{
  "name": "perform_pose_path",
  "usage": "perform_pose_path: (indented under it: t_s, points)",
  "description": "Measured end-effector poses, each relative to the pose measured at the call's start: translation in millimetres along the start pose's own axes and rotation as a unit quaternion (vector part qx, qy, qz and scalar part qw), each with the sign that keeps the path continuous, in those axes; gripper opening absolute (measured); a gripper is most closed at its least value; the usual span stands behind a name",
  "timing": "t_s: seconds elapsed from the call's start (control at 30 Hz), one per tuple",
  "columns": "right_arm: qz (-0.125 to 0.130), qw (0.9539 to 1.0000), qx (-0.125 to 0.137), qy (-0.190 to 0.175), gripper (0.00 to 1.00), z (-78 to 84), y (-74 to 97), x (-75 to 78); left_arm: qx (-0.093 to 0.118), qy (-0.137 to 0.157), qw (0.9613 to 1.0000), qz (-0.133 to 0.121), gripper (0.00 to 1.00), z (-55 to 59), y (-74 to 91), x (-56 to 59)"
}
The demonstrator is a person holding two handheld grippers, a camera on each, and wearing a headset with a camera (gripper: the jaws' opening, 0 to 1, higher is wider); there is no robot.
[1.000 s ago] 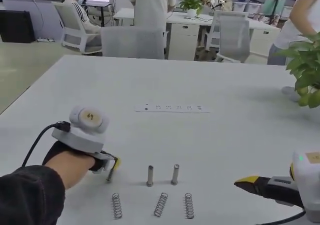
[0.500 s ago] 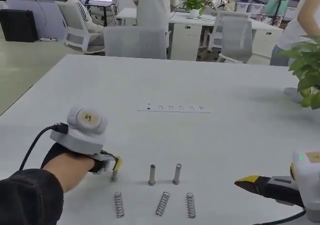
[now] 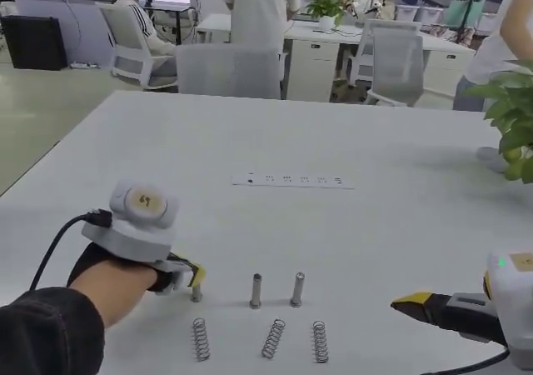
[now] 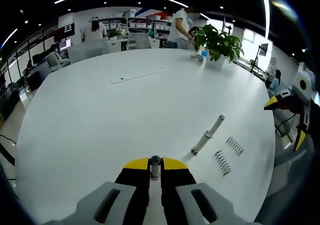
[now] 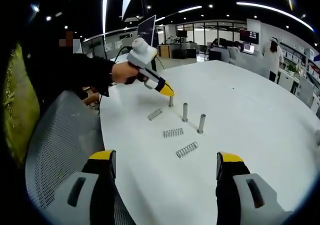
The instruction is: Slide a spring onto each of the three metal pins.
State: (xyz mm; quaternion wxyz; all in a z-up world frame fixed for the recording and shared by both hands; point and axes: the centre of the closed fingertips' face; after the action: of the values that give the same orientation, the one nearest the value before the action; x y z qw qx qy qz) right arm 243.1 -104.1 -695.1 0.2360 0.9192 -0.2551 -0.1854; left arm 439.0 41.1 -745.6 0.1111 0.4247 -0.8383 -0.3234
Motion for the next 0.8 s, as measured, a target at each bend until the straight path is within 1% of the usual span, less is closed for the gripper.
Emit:
perform_pose_path:
  t_s: [0.13,0.37,0.6,0.8]
  points:
    - [0.000,1.0000,0.000,0.001,0.82,-0.3,0.1,0.0,0.003,0.001,1.0000,0.002,0.00,0.0,1.2,1.1]
    - [-0.002,1.0000,-0.001,0.002,0.82,-0.7,-1.5,-1.8,0.003,0.000,1.0000,0.004,0.00,3.4,5.6,3.2]
    - [-0.003,1.0000,-0.002,0.004,0.81,-1.0,-2.4,-2.9,0.003,0.002,1.0000,0.003,0.00,7.0,8.0,2.3]
    - [-0.003,1.0000,-0.002,0.005,0.81,-1.1,-2.6,-3.1,0.005,0.004,1.0000,0.002,0.00,7.1,7.8,2.7]
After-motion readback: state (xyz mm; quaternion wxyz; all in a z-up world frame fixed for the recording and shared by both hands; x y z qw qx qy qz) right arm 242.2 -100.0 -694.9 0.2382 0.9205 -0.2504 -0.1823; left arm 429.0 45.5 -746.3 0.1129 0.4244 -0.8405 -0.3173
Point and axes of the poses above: the centre of the closed fingertips' face, and the gripper's own axes: y roughly backward along the fingers, x roughly to its right, z roughly out of its underside, and after that the axes turned 14 degrees about -z, right-handed
